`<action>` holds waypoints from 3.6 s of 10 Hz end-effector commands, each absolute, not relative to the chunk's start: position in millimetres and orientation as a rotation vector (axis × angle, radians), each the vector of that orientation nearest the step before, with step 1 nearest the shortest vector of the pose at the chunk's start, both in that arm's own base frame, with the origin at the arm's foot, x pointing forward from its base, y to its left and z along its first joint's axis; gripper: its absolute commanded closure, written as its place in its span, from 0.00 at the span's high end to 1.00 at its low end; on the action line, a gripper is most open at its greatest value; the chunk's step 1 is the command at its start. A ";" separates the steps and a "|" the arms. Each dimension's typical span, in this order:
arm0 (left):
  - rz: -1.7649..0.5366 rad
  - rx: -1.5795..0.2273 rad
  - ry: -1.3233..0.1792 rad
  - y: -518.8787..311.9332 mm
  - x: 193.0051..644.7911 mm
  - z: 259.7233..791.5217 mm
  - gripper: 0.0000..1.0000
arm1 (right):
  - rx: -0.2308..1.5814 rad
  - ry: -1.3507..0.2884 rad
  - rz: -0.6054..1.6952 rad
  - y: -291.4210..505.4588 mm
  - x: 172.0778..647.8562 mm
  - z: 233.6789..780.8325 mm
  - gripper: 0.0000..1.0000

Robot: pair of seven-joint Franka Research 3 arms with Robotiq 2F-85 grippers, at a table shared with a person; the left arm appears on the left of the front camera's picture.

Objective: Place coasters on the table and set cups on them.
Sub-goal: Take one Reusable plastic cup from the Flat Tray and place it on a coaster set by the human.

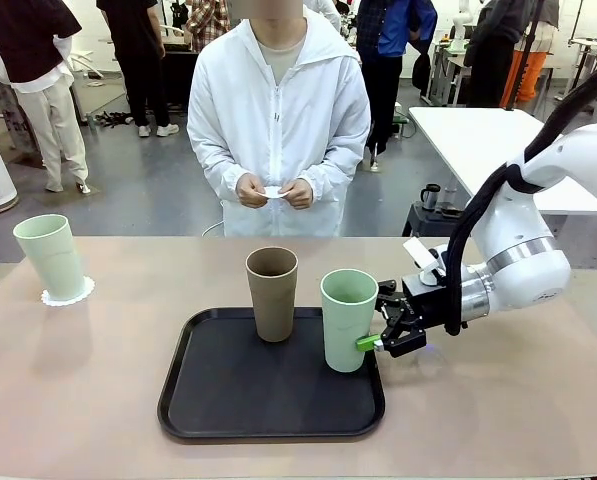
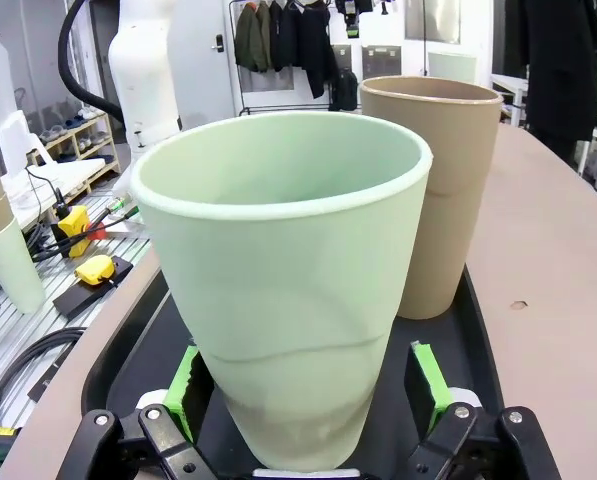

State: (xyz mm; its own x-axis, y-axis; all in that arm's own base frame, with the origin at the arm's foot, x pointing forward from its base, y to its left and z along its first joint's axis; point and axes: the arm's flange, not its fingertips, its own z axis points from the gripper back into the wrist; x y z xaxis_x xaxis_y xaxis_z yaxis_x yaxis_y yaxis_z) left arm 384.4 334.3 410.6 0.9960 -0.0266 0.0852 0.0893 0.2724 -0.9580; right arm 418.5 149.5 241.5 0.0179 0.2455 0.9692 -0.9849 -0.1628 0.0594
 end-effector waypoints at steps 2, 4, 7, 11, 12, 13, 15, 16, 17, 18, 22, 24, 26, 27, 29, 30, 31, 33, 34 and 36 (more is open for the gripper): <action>-0.074 -1.290 -0.054 334.8 383.3 411.9 1.00 | 1.150 -0.895 1.433 162.9 421.8 235.5 1.00; -0.074 -1.290 -0.054 334.8 383.3 411.9 1.00 | 1.151 -0.901 1.457 166.9 420.4 234.2 1.00; -0.074 -1.290 -0.054 334.8 383.3 411.9 1.00 | 1.161 -0.901 1.474 170.2 418.1 233.0 0.78; -0.074 -1.290 -0.054 334.8 383.3 411.9 1.00 | 1.149 -0.904 1.468 164.7 417.7 233.8 0.00; -0.074 -1.290 -0.054 334.8 383.3 411.9 1.00 | 1.124 -0.886 1.408 158.3 412.4 243.2 0.00; -0.074 -1.290 -0.054 334.8 383.3 411.9 1.00 | 1.088 -0.866 1.322 147.8 404.6 263.5 0.00; -0.074 -1.290 -0.054 334.8 383.3 411.9 1.00 | 1.074 -0.922 1.243 115.7 386.6 320.3 0.00; -0.074 -1.290 -0.054 334.8 383.3 411.9 1.00 | 1.029 -0.944 1.231 100.1 378.7 346.4 0.00; -0.074 -1.290 -0.054 334.8 383.3 411.9 1.00 | 1.017 -0.957 1.216 89.5 376.3 363.6 0.00; -0.074 -1.290 -0.054 334.8 383.3 411.9 1.00 | 1.001 -0.983 1.195 81.8 378.2 376.4 0.00; -0.074 -1.290 -0.054 334.8 383.3 411.9 1.00 | 0.978 -1.007 1.197 76.8 384.8 383.9 0.00; -0.074 -1.290 -0.054 334.8 383.3 411.9 1.00 | 0.978 -1.007 1.197 76.8 384.8 383.9 0.00; -0.074 -1.290 -0.054 334.8 383.3 411.9 1.00 | 0.929 -1.030 1.144 53.2 407.5 384.4 0.82; -0.074 -1.290 -0.054 334.8 383.3 411.9 1.00 | 0.945 -1.047 1.120 30.9 425.0 383.4 0.82; -0.074 -1.290 -0.054 334.8 383.3 411.9 1.00 | 0.978 -1.056 1.082 -10.6 449.0 380.8 0.82; -0.074 -1.290 -0.054 334.8 383.3 411.9 1.00 | 0.991 -1.070 1.062 -34.0 457.4 378.9 0.82; -0.074 -1.290 -0.054 334.8 383.3 411.9 1.00 | 0.994 -1.073 1.043 -51.4 462.5 375.5 0.82; -0.074 -1.290 -0.054 334.8 383.3 411.9 1.00 | 0.983 -1.114 1.036 -87.3 470.1 368.9 0.82; -0.074 -1.290 -0.054 334.8 383.3 411.9 1.00 | 0.963 -1.131 1.023 -103.6 472.6 364.8 0.82; -0.074 -1.290 -0.054 334.8 383.3 411.9 1.00 | 0.925 -1.150 0.998 -124.9 476.8 360.8 0.82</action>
State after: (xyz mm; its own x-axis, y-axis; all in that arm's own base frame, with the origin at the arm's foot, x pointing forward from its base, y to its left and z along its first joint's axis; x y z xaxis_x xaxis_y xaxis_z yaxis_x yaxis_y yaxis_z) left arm 384.2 334.6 410.1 0.9961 -0.0259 0.0849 0.0888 0.2714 -0.9584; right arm 472.1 -119.0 361.6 0.1357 0.1409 0.9807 -0.9485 0.3044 0.0875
